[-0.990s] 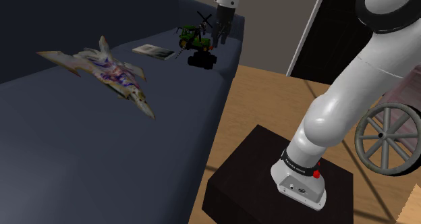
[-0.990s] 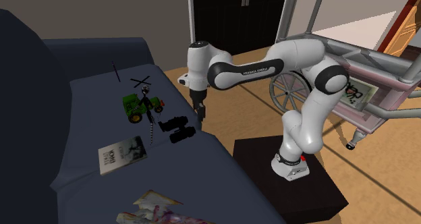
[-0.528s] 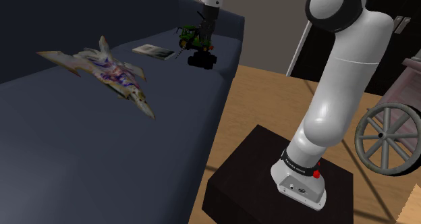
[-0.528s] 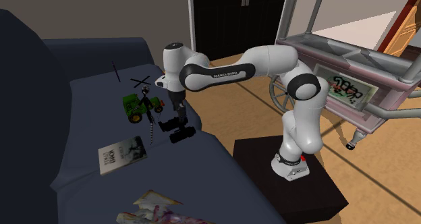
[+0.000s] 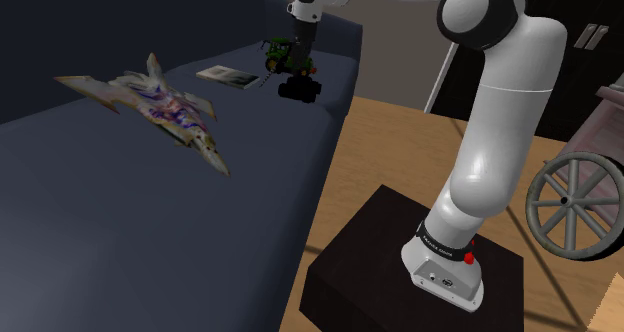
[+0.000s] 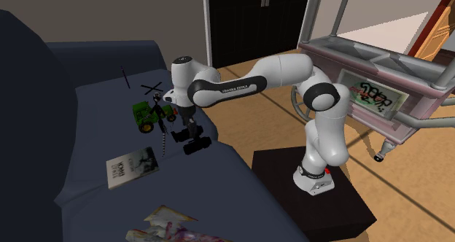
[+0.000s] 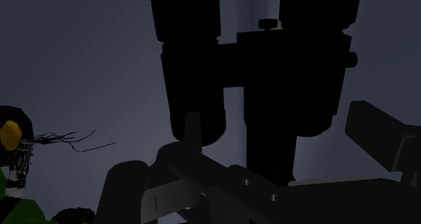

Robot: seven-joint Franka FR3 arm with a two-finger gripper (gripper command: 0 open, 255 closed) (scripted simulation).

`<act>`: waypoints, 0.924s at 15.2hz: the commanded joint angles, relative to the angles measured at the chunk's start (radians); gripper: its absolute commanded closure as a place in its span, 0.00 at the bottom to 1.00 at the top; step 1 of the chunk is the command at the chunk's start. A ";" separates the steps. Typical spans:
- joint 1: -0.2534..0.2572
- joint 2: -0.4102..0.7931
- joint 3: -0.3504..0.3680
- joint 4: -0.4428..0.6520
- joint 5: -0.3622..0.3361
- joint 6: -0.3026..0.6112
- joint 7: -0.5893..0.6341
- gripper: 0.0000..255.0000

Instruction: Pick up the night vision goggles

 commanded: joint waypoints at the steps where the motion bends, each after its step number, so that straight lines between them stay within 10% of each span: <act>1: 0.000 -0.004 -0.001 -0.028 0.000 0.025 -0.003 0.00; 2: 0.000 -0.004 -0.001 -0.029 0.000 0.025 -0.003 0.00; 3: -0.001 -0.004 -0.001 -0.030 0.000 0.027 -0.003 1.00; 14: -0.001 -0.004 -0.001 -0.001 0.000 -0.002 -0.002 1.00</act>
